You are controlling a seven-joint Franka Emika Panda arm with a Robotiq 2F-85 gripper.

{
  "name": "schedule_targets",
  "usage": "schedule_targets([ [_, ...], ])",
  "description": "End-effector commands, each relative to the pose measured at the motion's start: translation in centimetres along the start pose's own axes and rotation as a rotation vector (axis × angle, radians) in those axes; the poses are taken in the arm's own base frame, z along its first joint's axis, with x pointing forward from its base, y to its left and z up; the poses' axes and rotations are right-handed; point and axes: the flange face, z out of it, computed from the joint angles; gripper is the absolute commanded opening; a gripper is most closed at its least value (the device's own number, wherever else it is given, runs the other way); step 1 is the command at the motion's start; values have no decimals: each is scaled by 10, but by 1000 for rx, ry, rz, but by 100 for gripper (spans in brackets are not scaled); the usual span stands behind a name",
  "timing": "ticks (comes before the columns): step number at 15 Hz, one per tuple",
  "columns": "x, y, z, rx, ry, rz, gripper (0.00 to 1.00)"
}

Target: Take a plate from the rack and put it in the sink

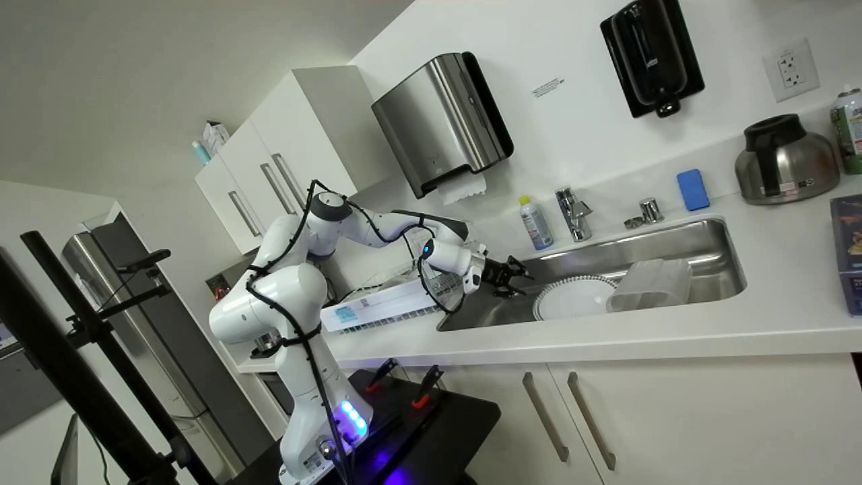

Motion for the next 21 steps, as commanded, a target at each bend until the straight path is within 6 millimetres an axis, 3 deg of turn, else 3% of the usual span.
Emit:
schedule_targets([
  [1,-10,0,-20,-13,6,-7,90],
  [3,-10,-3,-30,-24,-13,-13,100],
  [10,18,-19,-86,-117,-216,-168,100],
  [14,25,-35,-132,-174,-358,-261,100],
  [18,36,-48,-177,-274,-472,-408,100],
  [21,50,-48,-197,-355,-533,-558,100],
])
